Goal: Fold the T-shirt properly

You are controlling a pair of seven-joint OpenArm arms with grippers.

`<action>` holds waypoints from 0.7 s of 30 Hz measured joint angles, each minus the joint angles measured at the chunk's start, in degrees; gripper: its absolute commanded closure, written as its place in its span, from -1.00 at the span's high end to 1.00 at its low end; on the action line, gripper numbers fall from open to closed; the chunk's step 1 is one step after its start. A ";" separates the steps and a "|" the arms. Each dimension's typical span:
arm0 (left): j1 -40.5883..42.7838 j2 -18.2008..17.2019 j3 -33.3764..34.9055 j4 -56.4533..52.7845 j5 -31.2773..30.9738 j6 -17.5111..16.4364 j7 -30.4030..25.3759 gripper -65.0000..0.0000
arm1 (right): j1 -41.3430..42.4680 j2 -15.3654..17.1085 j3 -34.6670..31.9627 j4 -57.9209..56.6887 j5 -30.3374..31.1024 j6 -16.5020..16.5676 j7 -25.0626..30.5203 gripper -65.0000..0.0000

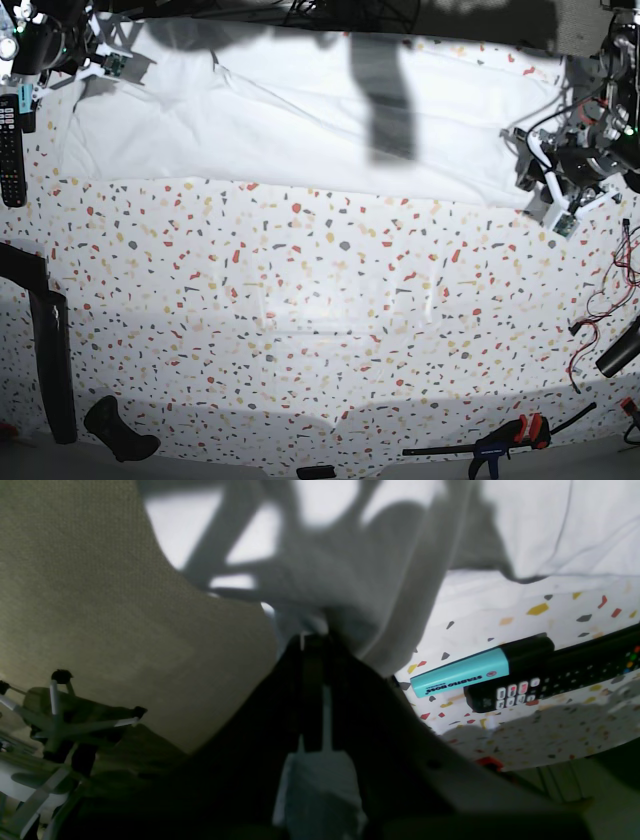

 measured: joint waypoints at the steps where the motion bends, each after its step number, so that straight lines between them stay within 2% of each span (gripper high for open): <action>1: -0.17 0.00 0.00 -1.01 0.09 0.00 0.28 -0.22 | 0.00 0.00 0.00 0.00 0.00 0.00 0.00 -1.00; 5: -1.25 -0.04 0.00 -1.49 -0.28 0.04 1.31 -0.21 | 0.00 0.00 0.00 0.00 0.00 0.00 0.00 -1.00; 9: -1.97 -0.02 0.00 -1.49 -6.82 0.17 2.67 -0.21 | 0.00 -0.02 0.00 0.00 0.00 0.00 0.00 -1.00; 12: -1.92 -0.07 0.00 -1.49 -10.25 -3.37 4.61 -0.21 | 0.00 -0.02 0.00 0.00 0.00 0.00 0.00 -1.00; 21: -1.99 -0.13 0.00 -3.23 -10.21 -3.48 4.39 -0.21 | 0.00 0.00 0.00 0.00 0.00 -0.22 0.00 -1.00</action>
